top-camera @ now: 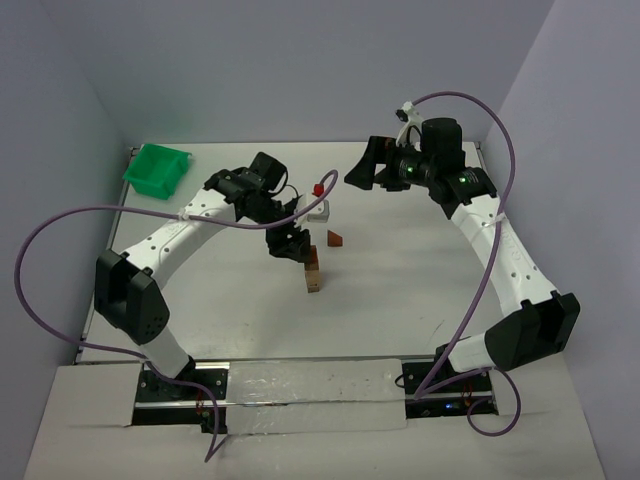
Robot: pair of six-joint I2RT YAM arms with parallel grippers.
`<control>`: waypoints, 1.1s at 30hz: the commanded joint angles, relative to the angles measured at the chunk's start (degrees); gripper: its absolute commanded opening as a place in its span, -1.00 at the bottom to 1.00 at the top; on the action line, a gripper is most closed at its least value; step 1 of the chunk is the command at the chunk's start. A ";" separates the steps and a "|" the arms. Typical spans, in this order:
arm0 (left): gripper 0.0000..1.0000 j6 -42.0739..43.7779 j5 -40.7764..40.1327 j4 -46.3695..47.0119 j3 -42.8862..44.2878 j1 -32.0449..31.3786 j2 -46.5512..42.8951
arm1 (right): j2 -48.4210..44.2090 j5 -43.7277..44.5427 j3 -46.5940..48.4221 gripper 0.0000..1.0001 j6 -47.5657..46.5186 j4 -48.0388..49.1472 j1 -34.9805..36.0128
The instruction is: Build the wood block tower
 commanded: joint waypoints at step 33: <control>-0.81 -1.80 -1.12 3.00 2.37 -2.57 2.20 | -1.92 -1.72 -1.51 0.99 0.18 1.60 -1.62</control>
